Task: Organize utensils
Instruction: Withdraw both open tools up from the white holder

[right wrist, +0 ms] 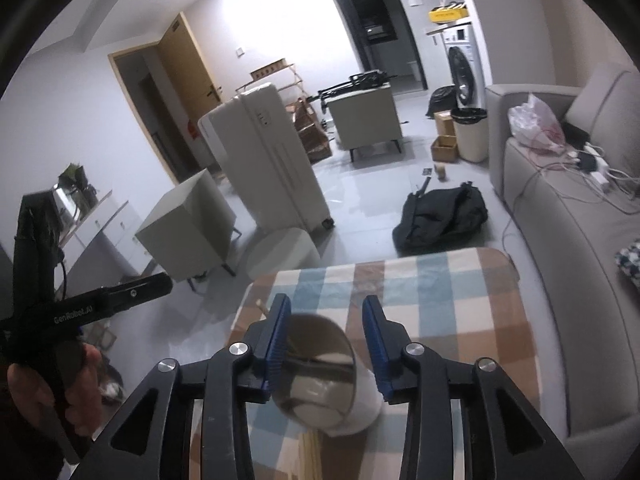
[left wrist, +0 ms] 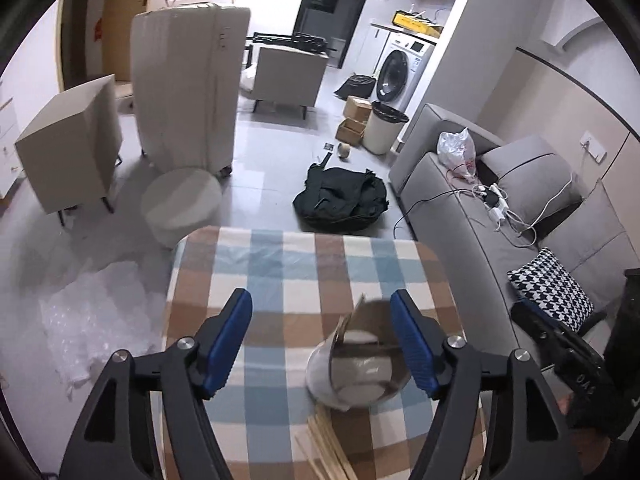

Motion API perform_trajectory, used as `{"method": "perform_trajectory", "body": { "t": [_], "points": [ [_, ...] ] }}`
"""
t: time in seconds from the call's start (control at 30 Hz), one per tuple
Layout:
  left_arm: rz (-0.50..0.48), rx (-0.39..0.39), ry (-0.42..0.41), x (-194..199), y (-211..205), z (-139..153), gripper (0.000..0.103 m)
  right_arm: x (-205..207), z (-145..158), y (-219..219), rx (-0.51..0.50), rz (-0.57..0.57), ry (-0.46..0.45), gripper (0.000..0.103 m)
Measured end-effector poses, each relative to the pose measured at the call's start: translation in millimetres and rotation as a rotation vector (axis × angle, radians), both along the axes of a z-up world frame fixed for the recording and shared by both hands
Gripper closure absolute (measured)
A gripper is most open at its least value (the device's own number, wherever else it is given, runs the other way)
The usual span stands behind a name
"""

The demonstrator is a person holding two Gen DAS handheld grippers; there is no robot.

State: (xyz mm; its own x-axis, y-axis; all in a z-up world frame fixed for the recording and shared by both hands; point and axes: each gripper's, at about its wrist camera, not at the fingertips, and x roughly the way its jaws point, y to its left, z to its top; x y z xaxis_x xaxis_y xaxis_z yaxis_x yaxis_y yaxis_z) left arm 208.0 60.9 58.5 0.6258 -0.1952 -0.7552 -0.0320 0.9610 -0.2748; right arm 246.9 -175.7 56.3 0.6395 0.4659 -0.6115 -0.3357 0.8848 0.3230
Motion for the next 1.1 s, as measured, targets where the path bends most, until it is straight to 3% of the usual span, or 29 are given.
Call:
{"method": "perform_trajectory", "body": {
  "t": [0.13, 0.3, 0.7, 0.9, 1.1],
  "points": [
    [0.018, 0.023, -0.002, -25, -5, 1, 0.034, -23, 2, -11, 0.026, -0.034, 0.007, 0.062],
    [0.033, 0.065, -0.023, -43, -14, 4, 0.029, -55, 4, -18, 0.046, -0.046, -0.016, 0.051],
    [0.053, 0.134, -0.084, -85, -20, -10, 0.020, -113, -10, -7, 0.003, -0.014, -0.067, 0.031],
    [0.067, 0.131, -0.086, -96, -17, -33, 0.018, -124, -31, 2, -0.055, 0.018, -0.057, 0.022],
    [0.103, 0.108, -0.011, -91, -7, -73, 0.018, -126, -65, 8, -0.118, 0.034, -0.008, 0.020]
  ]
}}
